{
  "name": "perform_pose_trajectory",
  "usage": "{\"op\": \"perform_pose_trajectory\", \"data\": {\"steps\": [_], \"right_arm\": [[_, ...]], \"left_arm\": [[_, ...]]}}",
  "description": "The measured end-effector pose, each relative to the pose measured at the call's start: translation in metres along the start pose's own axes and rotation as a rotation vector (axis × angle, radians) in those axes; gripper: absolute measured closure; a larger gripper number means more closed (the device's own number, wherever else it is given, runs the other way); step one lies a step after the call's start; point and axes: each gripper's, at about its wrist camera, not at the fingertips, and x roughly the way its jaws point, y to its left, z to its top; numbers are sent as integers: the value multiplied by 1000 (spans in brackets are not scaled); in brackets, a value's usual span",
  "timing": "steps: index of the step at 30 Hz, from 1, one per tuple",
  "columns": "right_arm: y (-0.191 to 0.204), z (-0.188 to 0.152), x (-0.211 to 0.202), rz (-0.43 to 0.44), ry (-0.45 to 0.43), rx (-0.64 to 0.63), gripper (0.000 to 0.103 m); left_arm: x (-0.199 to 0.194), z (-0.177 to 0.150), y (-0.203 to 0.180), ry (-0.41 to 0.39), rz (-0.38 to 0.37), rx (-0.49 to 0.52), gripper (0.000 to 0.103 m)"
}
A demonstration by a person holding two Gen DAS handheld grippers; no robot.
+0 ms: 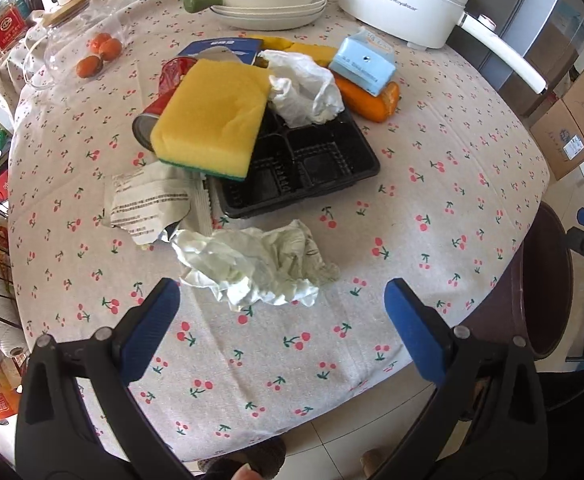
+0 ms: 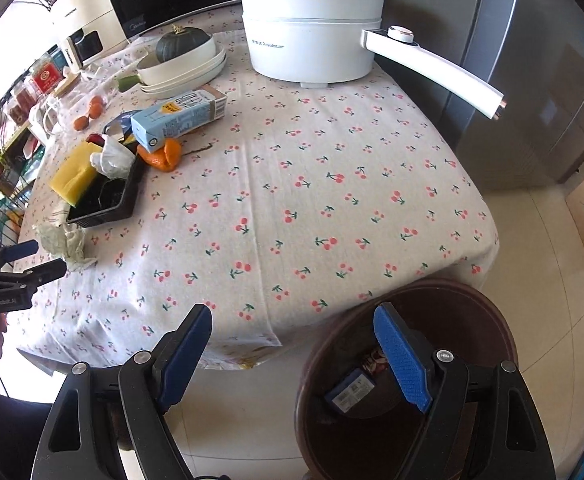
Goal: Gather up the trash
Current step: 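Return both tools to the table and grasp the crumpled white paper with the left gripper, then grasp the yellow sponge with the right gripper while the left gripper holds the paper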
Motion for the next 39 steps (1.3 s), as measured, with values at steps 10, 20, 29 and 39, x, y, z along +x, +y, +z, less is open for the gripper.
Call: {"op": "perform_pose_trajectory", "data": {"steps": [10,20,29,39], "right_arm": [[28,20,7,21,-1,-35,18],[34,20,14,7,12,-41,18],[39,18,21,-9,24,-38,18],[73,34,19,24,-23,-22,18]], "left_arm": [[38,11,-6,82,21,-62,5],[36,1,10,94,34,-130,22],[29,-17,46,95,1,-223,57],[-22,-23,70,-39,-59,-227,70]]}}
